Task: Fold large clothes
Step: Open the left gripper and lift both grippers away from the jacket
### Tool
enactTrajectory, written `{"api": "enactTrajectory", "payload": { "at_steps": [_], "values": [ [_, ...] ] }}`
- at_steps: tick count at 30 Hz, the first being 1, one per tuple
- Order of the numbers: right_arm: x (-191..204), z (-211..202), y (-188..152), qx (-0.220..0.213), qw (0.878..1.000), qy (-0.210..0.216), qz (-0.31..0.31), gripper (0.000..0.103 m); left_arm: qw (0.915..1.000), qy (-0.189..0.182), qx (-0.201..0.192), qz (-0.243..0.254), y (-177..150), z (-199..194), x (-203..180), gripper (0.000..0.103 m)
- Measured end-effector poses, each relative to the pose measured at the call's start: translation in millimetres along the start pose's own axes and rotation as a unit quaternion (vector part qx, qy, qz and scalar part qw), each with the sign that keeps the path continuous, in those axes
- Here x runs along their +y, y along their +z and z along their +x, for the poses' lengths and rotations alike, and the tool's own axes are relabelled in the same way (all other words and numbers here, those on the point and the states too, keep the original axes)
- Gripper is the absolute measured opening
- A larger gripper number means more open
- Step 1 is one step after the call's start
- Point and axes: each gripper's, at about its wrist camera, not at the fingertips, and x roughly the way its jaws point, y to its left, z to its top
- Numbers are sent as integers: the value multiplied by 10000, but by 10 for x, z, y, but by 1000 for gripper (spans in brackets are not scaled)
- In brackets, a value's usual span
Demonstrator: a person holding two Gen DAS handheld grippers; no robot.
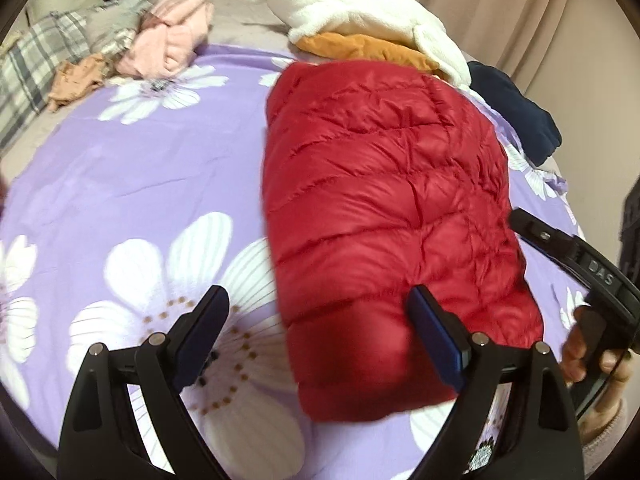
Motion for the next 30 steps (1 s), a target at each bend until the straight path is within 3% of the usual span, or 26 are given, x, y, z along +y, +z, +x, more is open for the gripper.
{"api": "enactTrajectory", "payload": {
  "at_steps": [3,5,9,14,19,23,30],
  "values": [
    [55,-230,-33,-24,9999,-120,-108,66,9999,159,-10,-4,-34,-164,-8,95],
    [99,-389,-57,-85,9996,-173,-195,78,9997,234,2,50,-60,-272,-42,96],
    [141,-601,-87,-86,9995,-176,-236,81,9987,444,-104,225,-121,-492,-145,100],
    [212,-801,-140,-34,9992,-240,-318,101,9983,372,-221,402,-200,-763,-264,103],
    [294,-1025,-187,-150,9985,-337,-405,101,9956,563,-349,658,-249,-1006,-408,103],
    [353,-1161,-263,-199,9981,-372,-457,102,9959,385,-462,673,-292,-1184,-451,103],
    [395,-1216,-390,-77,9973,-479,-544,102,9956,462,-425,702,-347,-1254,-539,103]
  ]
}}
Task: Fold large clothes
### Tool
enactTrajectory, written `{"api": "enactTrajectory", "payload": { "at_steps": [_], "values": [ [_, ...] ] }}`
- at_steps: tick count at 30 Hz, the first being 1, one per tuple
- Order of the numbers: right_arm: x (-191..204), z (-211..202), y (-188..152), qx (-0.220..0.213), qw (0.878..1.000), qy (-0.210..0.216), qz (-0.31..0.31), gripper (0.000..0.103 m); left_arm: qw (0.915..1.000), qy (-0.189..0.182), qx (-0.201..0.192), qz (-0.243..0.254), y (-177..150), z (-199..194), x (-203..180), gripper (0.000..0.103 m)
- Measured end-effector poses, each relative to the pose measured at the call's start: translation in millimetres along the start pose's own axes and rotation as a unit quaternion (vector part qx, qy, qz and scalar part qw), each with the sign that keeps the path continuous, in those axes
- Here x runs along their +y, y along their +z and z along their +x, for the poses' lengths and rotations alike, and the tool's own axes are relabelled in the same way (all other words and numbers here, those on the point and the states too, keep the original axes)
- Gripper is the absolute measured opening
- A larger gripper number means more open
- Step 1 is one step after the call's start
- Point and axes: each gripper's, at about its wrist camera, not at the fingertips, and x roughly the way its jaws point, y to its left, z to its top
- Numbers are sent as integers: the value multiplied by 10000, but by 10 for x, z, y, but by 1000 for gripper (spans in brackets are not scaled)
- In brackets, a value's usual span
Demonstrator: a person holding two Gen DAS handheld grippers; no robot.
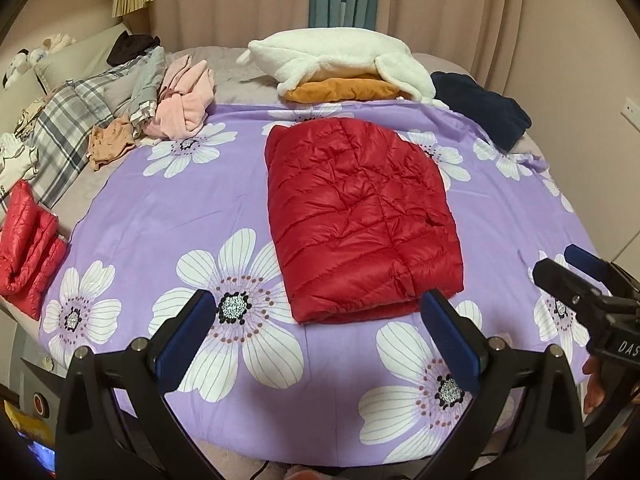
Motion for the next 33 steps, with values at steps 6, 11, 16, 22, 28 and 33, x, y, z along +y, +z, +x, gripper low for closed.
{"api": "enactTrajectory", "payload": {
  "at_steps": [6,11,16,22,28,33],
  "values": [
    [47,25,-29,85,9999,-31,-42,102,10000,48,21,-38,-27,15,3,103],
    [113,7,-32,80,9999,18,-84,102,9999,114,-11,-29,-36,2,15,103],
    [146,-1,-27,62,9999,6,-132,102,9999,92,-5,-47,-38,1,34,103],
    [154,6,-14,51,9999,22,-127,102,9999,115,34,-25,-54,20,31,103],
    [157,5,-9,61,9999,32,-130,102,9999,126,53,-29,-63,34,25,103],
    [161,7,-8,66,9999,43,-110,102,9999,136,52,-18,-68,36,28,103]
  ]
}}
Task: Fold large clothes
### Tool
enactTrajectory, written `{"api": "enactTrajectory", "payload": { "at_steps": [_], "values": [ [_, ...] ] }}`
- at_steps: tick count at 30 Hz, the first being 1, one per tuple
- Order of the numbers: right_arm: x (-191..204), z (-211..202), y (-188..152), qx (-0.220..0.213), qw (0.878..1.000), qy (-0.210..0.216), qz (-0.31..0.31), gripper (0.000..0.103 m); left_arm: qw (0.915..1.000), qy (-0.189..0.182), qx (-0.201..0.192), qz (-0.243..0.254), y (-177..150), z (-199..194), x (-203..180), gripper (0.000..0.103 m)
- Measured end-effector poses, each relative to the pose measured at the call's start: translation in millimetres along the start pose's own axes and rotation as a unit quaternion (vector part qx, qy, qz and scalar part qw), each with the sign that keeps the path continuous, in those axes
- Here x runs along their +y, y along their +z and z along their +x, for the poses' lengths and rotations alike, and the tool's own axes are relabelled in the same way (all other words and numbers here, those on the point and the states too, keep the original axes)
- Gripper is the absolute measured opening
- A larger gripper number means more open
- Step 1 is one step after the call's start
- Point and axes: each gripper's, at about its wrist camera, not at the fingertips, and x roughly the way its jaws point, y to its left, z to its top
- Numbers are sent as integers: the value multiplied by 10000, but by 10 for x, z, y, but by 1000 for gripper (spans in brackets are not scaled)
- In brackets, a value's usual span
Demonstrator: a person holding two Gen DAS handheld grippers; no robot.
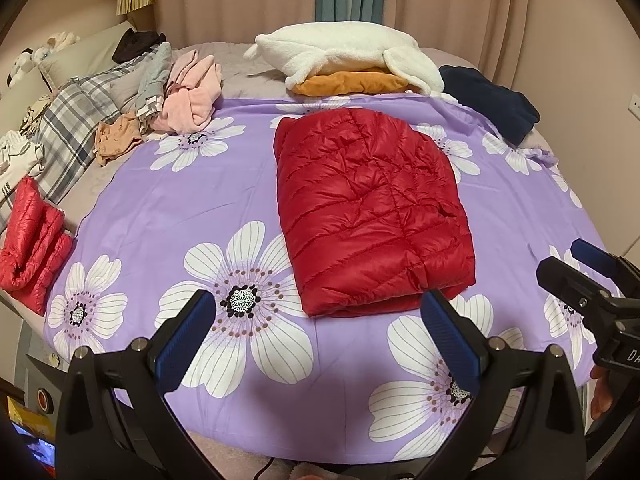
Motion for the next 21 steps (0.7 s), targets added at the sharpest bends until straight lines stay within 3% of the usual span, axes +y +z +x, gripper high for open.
{"api": "enactTrajectory", "payload": {
  "at_steps": [21],
  "values": [
    [23,0,3,7,10000,31,-39,102,10000,6,-49,-2,16,-33,9,103]
  ]
}}
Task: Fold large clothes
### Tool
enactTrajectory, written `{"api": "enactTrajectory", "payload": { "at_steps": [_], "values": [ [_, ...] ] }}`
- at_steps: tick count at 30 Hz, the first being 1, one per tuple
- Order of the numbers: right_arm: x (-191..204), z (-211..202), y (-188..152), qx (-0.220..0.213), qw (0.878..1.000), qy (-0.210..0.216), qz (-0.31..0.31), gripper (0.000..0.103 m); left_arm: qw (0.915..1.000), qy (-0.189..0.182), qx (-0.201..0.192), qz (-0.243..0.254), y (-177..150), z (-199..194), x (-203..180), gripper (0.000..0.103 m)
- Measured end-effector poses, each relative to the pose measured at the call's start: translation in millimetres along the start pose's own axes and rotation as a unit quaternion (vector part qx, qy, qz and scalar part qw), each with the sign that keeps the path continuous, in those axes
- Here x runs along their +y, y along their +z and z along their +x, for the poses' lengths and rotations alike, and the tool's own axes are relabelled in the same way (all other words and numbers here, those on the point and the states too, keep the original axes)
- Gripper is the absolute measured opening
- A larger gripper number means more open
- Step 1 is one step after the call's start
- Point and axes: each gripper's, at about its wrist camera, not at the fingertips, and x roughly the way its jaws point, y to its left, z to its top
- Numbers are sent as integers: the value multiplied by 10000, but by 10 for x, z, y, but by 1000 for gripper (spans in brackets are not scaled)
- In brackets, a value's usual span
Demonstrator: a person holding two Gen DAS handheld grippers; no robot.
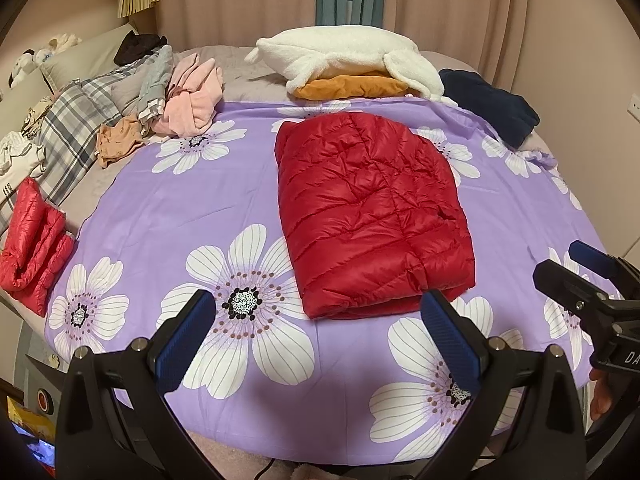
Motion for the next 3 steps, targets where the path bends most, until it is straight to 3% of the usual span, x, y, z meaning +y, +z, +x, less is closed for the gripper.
{"api": "enactTrajectory", "payload": {
  "at_steps": [3],
  "values": [
    [4,-2,4,-9,10000,7,8,102,10000,25,-8,-4,0,-6,-7,103]
  ]
}}
